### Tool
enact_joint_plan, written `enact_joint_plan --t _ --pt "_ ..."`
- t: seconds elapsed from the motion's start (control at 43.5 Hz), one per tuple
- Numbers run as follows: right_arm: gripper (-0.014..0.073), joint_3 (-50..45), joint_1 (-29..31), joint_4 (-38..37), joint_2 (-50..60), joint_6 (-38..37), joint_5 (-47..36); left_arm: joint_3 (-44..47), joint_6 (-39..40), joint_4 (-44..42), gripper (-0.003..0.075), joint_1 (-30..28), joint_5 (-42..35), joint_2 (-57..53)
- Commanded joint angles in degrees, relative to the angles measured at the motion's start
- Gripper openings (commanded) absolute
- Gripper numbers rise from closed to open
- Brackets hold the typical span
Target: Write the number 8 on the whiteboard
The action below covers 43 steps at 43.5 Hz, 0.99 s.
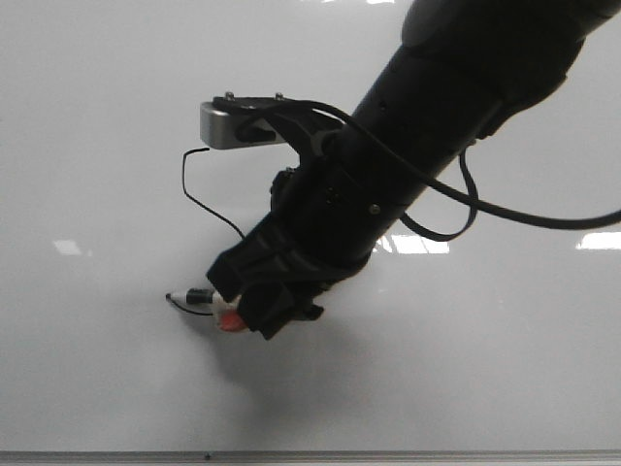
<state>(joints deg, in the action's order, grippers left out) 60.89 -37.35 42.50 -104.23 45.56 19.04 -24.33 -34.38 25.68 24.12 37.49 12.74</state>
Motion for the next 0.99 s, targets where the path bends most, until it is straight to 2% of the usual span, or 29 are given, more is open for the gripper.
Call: enact_joint_plan --t 0.0,0.391,0.575,0.805,0.874,0.967 --pt "-0.0058 2.15 0.86 1.99 3.5 -0.26 -3.68 -1.43 0.67 1.64 -0.0019 -0.14 -4.54 0.58" --pt "-0.0058 2.86 11.28 1.99 11.05 -0.33 -0.6 -1.43 0.67 1.54 -0.0019 -0.14 -4.8 0.58" --pt "-0.0058 8.04 9.57 1.87 9.39 -0.33 0.38 -1.43 0.67 1.54 -0.0019 -0.14 -4.8 0.58" --pt "-0.0058 12.13 5.86 -1.16 7.34 -0.33 7.37 -1.43 0.67 1.54 -0.0019 -0.14 -4.8 0.58" --pt "-0.0058 12.0 4.99 -3.79 10.05 -0.33 8.27 -1.43 0.67 1.54 -0.0019 -0.14 -4.8 0.58" --pt "-0.0058 12.05 3.38 -11.33 14.37 -0.27 10.4 -1.55 0.67 1.67 -0.0018 -0.14 -4.72 0.89"
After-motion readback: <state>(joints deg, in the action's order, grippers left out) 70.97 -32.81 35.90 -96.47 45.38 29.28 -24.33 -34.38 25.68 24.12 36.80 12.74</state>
